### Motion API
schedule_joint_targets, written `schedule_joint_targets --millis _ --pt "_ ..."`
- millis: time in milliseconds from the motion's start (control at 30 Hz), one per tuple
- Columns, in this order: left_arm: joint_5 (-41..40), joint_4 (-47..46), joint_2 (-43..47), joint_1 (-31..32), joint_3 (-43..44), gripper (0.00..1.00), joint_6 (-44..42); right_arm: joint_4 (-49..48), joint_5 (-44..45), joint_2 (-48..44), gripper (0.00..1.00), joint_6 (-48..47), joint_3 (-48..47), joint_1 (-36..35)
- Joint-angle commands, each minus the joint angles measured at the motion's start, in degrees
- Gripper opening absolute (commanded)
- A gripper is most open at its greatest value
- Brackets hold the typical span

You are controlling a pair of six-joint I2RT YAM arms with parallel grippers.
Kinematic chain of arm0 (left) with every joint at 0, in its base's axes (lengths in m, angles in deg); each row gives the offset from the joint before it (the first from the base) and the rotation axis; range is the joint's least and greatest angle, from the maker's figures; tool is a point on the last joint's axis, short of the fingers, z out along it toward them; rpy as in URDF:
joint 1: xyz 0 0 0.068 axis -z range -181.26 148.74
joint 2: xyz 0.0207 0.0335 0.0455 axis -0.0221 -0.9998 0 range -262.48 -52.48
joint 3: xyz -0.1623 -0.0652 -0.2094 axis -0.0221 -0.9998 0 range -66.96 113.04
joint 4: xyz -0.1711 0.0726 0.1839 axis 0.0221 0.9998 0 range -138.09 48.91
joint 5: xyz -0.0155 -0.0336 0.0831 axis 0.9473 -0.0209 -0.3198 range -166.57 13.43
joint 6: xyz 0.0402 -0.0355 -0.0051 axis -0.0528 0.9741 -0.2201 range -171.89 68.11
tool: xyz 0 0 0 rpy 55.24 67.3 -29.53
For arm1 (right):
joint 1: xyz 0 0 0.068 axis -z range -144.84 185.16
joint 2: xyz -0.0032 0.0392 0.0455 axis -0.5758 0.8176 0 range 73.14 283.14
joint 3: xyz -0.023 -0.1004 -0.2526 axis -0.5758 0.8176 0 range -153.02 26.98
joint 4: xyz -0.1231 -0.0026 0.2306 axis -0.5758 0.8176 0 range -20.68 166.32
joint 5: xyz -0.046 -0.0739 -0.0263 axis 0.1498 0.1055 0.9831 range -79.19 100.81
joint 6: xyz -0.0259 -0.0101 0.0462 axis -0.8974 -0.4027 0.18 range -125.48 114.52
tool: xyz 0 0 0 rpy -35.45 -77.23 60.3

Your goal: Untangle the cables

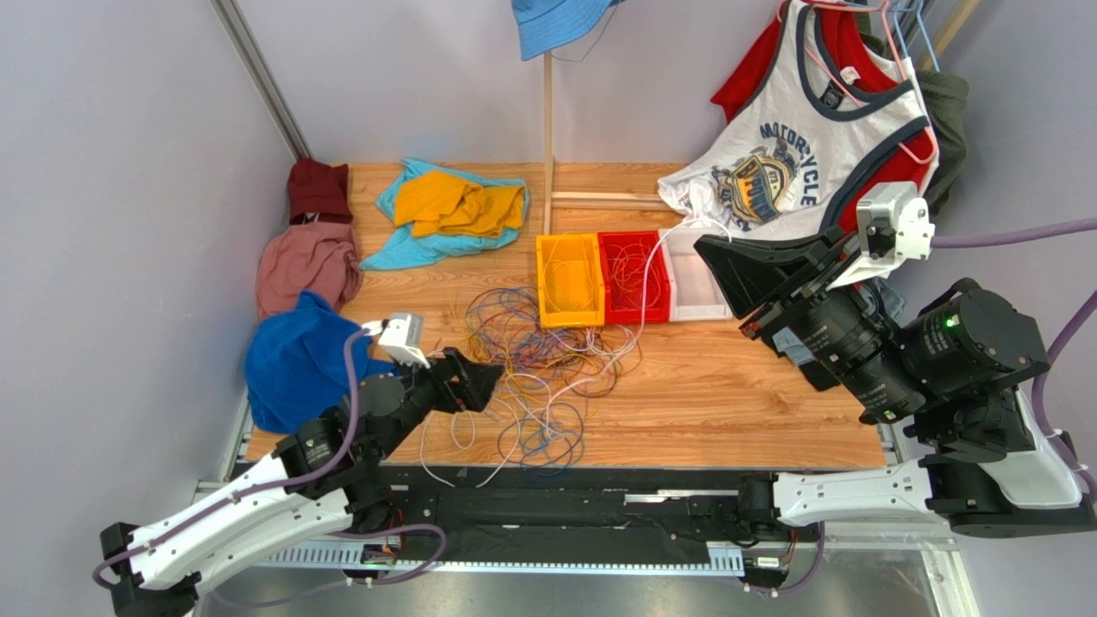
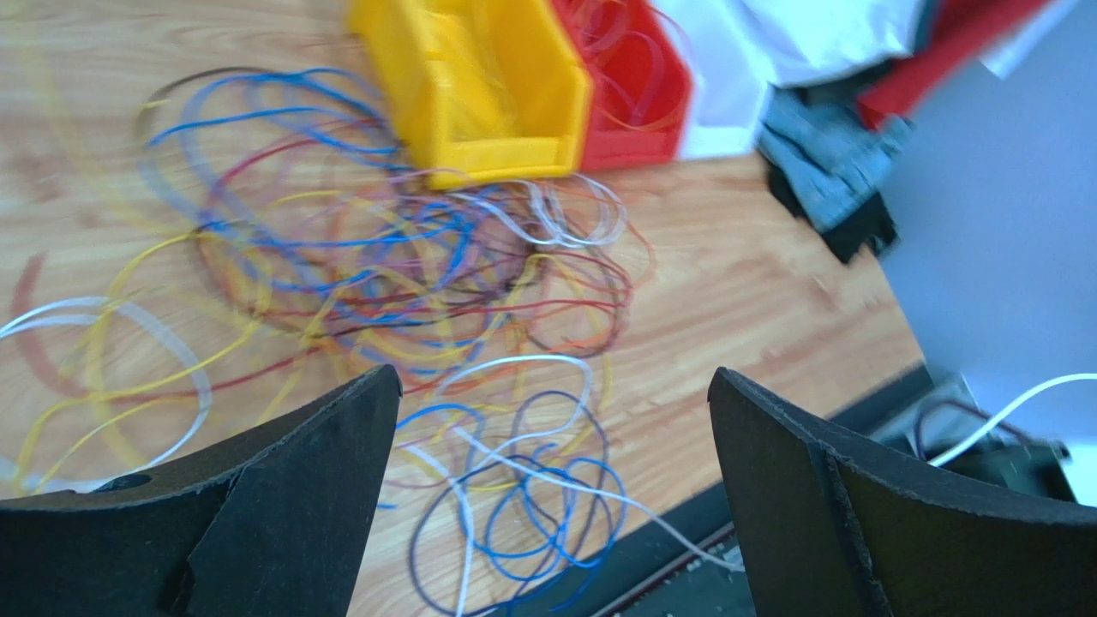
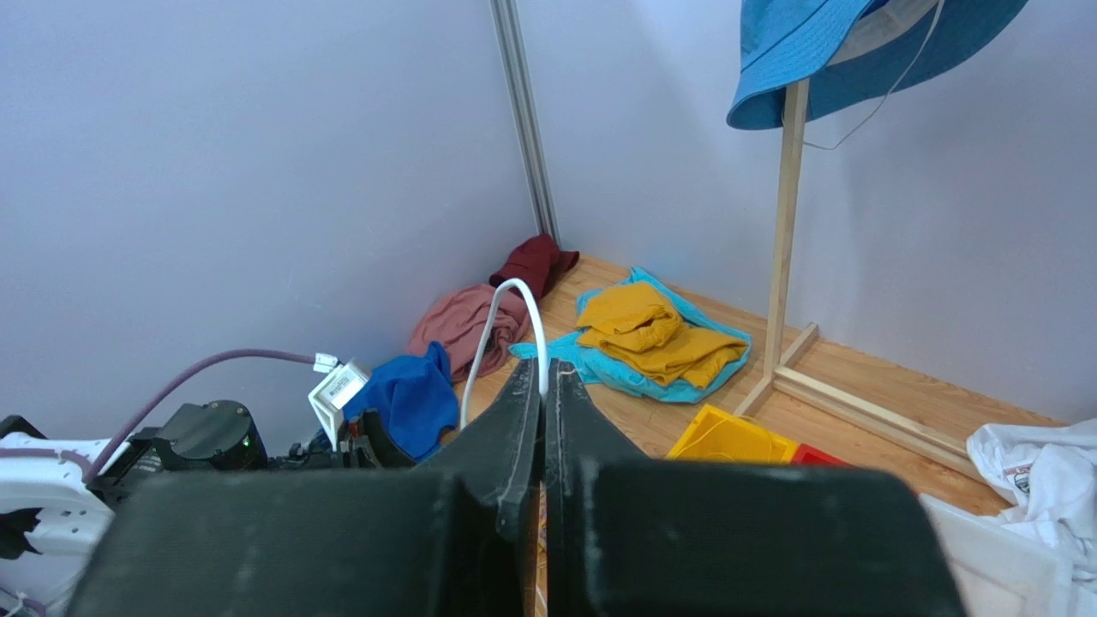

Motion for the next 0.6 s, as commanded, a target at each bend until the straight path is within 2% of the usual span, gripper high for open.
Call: schedule_joint_targets --millis 0,100,233,400,567 --pt "15.82 -18.04 -7.66 -0.12 -0.62 0.99 -12.12 2.78 -0.17 -0.56 0.00 0.92 -0.77 -0.05" --pt "21.53 -19.72 -14.51 -0.13 0.88 0.99 -13.01 4.09 -0.35 -0.39 0.00 1.01 -1.82 -0.05" --pt "28.58 -28.76 -18.93 0.05 -0.17 0.99 -11.87 4.45 -0.26 -0.82 0.00 0.84 -2.00 -0.05" --pt "32.45 -37.37 -20.17 0.31 -3.07 0.99 -11.69 4.80 0.09 -1.96 0.00 0.75 -1.21 -0.13" --pt "33.69 -41.52 -23.15 1.19 -3.43 0.99 -12.66 4.54 -0.35 -2.84 0.00 1.01 0.02 -0.05"
